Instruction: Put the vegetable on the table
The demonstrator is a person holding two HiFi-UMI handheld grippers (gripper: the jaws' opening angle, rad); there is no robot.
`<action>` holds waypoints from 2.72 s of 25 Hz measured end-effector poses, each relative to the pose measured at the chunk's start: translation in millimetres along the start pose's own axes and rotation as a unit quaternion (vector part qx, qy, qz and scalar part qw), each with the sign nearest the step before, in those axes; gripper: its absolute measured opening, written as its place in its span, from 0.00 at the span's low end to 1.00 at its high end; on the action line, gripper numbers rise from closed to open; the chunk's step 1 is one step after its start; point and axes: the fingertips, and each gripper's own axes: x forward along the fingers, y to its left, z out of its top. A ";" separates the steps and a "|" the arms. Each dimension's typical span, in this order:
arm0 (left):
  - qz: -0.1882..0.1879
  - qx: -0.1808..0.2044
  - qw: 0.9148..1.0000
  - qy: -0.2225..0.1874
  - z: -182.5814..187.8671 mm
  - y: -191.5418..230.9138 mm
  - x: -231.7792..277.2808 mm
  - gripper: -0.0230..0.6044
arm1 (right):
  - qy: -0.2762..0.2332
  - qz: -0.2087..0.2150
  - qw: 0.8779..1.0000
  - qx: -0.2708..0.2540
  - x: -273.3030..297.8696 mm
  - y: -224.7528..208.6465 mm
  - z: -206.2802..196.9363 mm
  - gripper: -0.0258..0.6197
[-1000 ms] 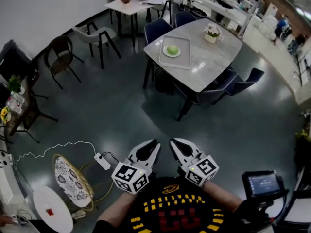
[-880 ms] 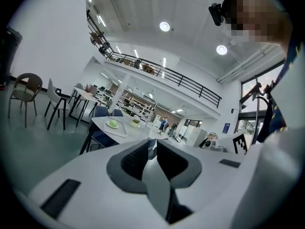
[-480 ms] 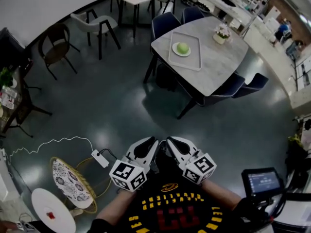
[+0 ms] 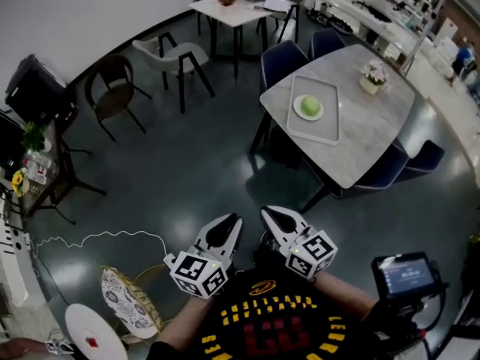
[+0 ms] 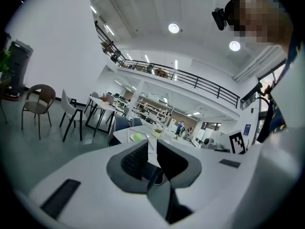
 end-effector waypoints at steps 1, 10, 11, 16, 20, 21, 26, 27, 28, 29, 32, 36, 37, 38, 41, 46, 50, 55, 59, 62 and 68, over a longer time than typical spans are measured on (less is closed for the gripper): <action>0.001 0.004 1.000 -0.001 7.0 2.8 13.1 0.13 | -0.003 0.004 1.000 -0.001 7.6 -11.3 10.3 0.05; 0.014 0.014 1.000 0.012 38.4 29.7 111.7 0.13 | -0.006 0.003 1.000 0.012 54.1 -110.3 57.1 0.05; 0.016 0.013 1.000 0.013 41.5 35.0 118.4 0.13 | -0.004 0.002 1.000 0.016 59.7 -117.6 58.7 0.05; 0.014 0.003 1.000 0.021 57.7 65.4 153.5 0.13 | 0.006 0.002 0.999 0.033 93.7 -148.5 67.3 0.05; -0.011 0.004 0.999 0.034 70.0 96.4 187.8 0.13 | 0.001 -0.024 0.999 0.038 125.5 -179.9 76.1 0.05; -0.020 0.005 0.999 0.036 74.4 105.9 197.3 0.13 | -0.003 -0.034 0.999 0.040 134.7 -189.0 78.9 0.05; -0.070 0.003 0.996 0.046 112.8 159.1 245.7 0.13 | -0.020 -0.084 0.996 0.039 189.0 -225.0 103.0 0.05; -0.084 0.001 0.995 0.050 119.8 166.9 255.6 0.13 | -0.025 -0.097 0.994 0.041 198.3 -231.1 108.6 0.05; -0.100 0.001 0.993 0.056 125.7 173.1 264.5 0.13 | -0.029 -0.110 0.993 0.044 206.8 -235.9 113.3 0.05; -0.115 0.003 0.991 0.064 130.4 178.1 272.1 0.13 | -0.033 -0.122 0.991 0.048 214.2 -239.4 116.5 0.05; -0.156 0.005 0.984 0.088 138.9 191.4 292.9 0.13 | -0.038 -0.158 0.985 0.063 230.6 -250.7 117.7 0.05; -0.201 -0.009 0.972 0.122 141.9 203.3 321.9 0.13 | -0.047 -0.212 0.971 0.098 236.3 -274.0 115.8 0.05; -0.211 -0.011 0.969 0.132 139.7 204.0 327.9 0.13 | -0.051 -0.227 0.967 0.106 233.8 -279.8 115.2 0.05; -0.221 -0.012 0.965 0.141 136.8 203.5 333.9 0.13 | -0.056 -0.243 0.962 0.114 229.4 -285.8 114.2 0.05; -0.249 -0.014 0.954 0.165 128.4 194.1 356.0 0.13 | -0.068 -0.285 0.947 0.132 211.2 -306.4 112.2 0.05; -0.280 -0.001 0.940 0.193 118.2 172.7 400.6 0.13 | -0.096 -0.326 0.925 0.167 182.4 -351.3 109.1 0.05; -0.280 0.022 0.940 0.194 133.0 165.4 427.7 0.13 | -0.140 -0.339 0.902 0.227 166.0 -387.9 118.6 0.05; -0.273 0.040 0.942 0.191 136.6 138.6 492.5 0.13 | -0.171 -0.355 0.883 0.256 126.0 -454.7 128.1 0.05; -0.279 0.049 0.934 0.216 118.3 136.8 525.4 0.13 | -0.166 -0.377 0.872 0.265 104.4 -480.2 112.4 0.05; -0.287 0.050 0.925 0.245 104.1 136.4 548.4 0.13 | -0.151 -0.405 0.856 0.283 80.7 -492.6 87.0 0.05; -0.316 0.050 0.899 0.298 85.2 143.4 610.8 0.13 | -0.156 -0.447 0.820 0.321 51.9 -511.0 50.7 0.05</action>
